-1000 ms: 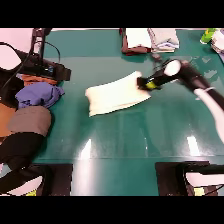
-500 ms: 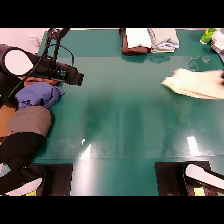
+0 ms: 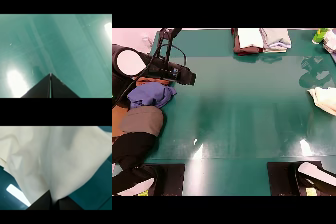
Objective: Fold the shirts.
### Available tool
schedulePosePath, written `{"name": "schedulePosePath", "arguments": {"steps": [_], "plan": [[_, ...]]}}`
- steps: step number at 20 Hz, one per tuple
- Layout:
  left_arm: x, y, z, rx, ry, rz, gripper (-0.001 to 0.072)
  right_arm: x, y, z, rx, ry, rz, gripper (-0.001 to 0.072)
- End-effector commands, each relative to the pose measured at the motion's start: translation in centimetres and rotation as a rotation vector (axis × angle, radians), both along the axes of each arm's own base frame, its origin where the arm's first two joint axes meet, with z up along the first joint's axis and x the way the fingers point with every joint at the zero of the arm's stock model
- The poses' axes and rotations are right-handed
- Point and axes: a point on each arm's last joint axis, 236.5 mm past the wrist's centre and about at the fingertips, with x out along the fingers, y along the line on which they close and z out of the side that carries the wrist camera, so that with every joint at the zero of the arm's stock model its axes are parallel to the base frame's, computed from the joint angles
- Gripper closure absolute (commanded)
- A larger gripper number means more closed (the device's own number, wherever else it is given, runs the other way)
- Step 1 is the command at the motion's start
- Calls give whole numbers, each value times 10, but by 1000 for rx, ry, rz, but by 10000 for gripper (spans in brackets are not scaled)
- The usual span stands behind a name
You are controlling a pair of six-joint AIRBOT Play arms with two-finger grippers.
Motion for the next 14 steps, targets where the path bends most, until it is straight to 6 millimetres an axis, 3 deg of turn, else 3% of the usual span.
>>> {"name": "schedulePosePath", "arguments": {"steps": [1,2,4,5,7,10,11,14], "plan": [[-3,1,-3,8,16,-1,679,-22,-1,-4,4,84,-18,695],[-4,2,-4,10,20,-2,680,-29,-3,-4,-3,112,-24,677],[-4,2,-4,12,23,-3,679,-34,-4,-4,-5,131,-29,234],[-4,2,-4,12,23,-3,679,-34,-3,-5,0,133,-29,158],[-4,2,-4,12,23,-3,679,-31,4,-3,10,129,-16,156],[-4,2,-4,11,22,-3,679,11,42,12,24,18,103,157],[-4,2,-4,11,22,-2,679,32,65,19,31,-30,171,157],[-4,2,-4,10,21,-2,679,94,168,40,84,-166,459,158]]}}
